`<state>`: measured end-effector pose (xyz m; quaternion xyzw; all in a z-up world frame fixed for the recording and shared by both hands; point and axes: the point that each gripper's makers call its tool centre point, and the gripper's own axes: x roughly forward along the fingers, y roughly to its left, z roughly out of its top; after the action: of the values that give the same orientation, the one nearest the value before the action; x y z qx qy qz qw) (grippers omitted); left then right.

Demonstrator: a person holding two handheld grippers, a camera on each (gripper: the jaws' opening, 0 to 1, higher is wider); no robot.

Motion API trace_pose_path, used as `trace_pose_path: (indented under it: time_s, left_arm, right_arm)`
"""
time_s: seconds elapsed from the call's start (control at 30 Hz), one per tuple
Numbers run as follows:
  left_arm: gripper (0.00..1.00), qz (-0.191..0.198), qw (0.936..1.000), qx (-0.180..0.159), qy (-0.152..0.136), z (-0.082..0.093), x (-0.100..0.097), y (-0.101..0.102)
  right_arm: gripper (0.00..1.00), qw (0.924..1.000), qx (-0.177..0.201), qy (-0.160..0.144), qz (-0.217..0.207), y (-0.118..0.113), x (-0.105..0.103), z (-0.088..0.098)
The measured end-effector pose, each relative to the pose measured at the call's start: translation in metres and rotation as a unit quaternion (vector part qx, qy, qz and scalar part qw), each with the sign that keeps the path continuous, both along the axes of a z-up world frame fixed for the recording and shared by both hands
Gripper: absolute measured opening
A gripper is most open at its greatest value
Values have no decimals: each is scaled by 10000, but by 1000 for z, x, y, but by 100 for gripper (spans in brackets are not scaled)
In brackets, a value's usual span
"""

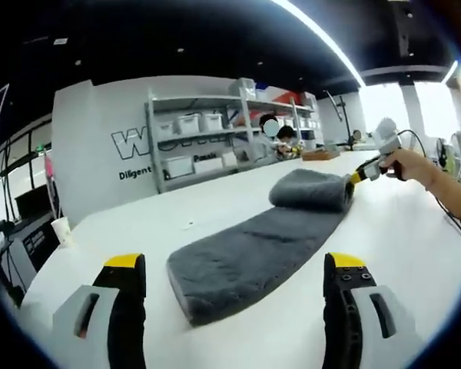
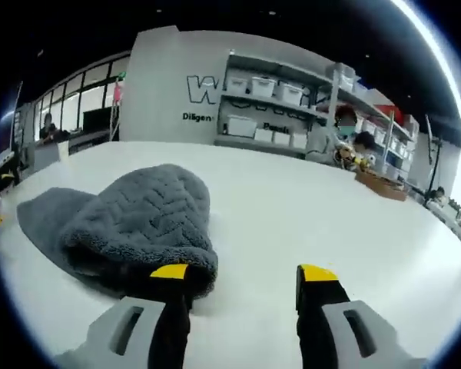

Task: Open the folded towel by lifting each exposed corner and separating the folded layers until the towel lies flat within the target outline without major curled edges

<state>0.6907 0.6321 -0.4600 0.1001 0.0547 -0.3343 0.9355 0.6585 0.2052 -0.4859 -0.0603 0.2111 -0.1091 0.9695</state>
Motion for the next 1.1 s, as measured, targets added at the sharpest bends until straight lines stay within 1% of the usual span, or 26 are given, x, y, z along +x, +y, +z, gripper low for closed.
trace_pose_path:
  time_s: [0.13,0.23,0.37,0.43,0.53,0.57,0.63,0.67,0.73,0.8,0.83,0.87,0.9,0.93,1.0,1.1]
  left_arm:
    - [94,-12,10000,-53,20,2,-1,0]
    - [94,-8,10000,-74,12,4,-1,1]
    - [93,25,9999,-97,107,3,-1,2]
    - [93,43,9999,-88,48,5,-2,2]
    - [94,52,9999,-86,17,7,-4,1]
    - [94,61,10000,-75,6,8,-4,1]
    - [93,127,9999,23,-102,11,-5,1]
    - [93,163,9997,54,-176,14,-5,1]
    - [94,162,9996,41,-249,18,-8,-2]
    - [94,87,9998,45,-191,16,-11,-6]
    - [94,84,9997,209,-120,10,-15,-6]
    - [94,101,9995,274,-88,8,-18,-5]
    - [94,107,9996,235,-86,10,-23,-6]
    - [94,96,9999,112,-87,12,-29,-7]
    - [94,72,9999,5,-128,17,-39,-8]
    - [94,91,9998,6,-173,21,-56,-6]
  right_arm:
    - [67,9998,-79,-57,152,9,-4,10]
    - [75,9993,-266,-88,250,17,-8,18]
    - [86,9981,-374,-279,404,26,-15,30]
    - [89,9975,-415,-295,491,31,-19,32]
    - [94,9971,-365,-281,599,36,-25,29]
    - [95,9966,-336,-320,676,42,-31,27]
    - [97,9954,-320,-390,812,50,-36,26]
    - [99,9949,-321,-400,867,55,-39,24]
    - [99,9939,-367,-365,975,63,-47,20]
    - [99,9927,-410,-356,1078,69,-56,18]
    - [99,9922,-424,-383,1104,71,-59,18]
    - [99,9919,-452,-396,1118,73,-61,19]
    - [99,9913,-521,-412,1133,74,-65,19]
    - [99,9911,-539,-421,1138,75,-67,19]
    - [99,9909,-534,-458,1150,76,-73,19]
    - [99,9896,-482,-479,1268,85,-80,16]
